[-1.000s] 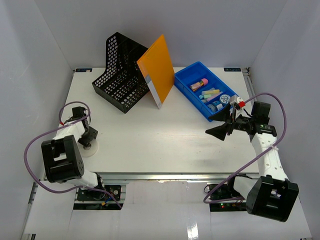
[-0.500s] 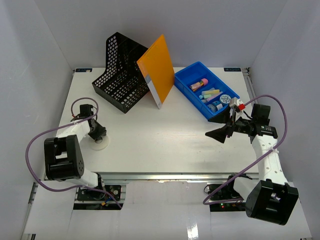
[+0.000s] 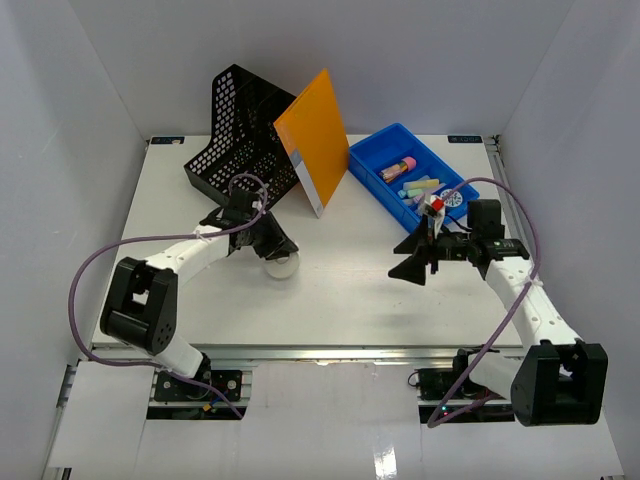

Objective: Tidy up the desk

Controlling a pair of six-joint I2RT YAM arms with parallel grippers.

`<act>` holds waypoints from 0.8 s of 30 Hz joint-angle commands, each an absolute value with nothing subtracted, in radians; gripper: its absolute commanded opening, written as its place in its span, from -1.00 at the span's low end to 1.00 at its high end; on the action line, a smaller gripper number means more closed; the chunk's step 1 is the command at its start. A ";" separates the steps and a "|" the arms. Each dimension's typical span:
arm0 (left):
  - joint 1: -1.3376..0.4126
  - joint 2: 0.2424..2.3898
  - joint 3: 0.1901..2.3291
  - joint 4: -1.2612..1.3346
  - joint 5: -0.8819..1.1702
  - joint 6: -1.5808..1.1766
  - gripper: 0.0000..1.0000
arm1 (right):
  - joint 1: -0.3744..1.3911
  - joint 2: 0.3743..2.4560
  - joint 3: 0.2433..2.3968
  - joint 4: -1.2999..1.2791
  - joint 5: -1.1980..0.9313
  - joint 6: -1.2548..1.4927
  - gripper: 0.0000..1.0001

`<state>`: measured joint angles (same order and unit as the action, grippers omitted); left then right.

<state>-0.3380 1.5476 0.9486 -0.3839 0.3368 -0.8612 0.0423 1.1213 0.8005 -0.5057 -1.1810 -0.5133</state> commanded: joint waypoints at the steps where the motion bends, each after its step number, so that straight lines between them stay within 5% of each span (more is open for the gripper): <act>1: -0.423 1.575 1.033 -0.280 0.397 -0.979 -0.91 | 0.179 1.139 0.771 -0.134 -1.026 -0.039 0.77; 9: -0.552 1.678 1.196 -0.210 0.331 -1.063 -0.92 | 0.284 1.278 0.833 0.052 -0.851 0.417 0.78; 24: -0.619 1.828 1.392 -0.161 0.337 -1.134 -0.91 | 0.361 1.405 0.919 0.085 -0.575 0.438 0.57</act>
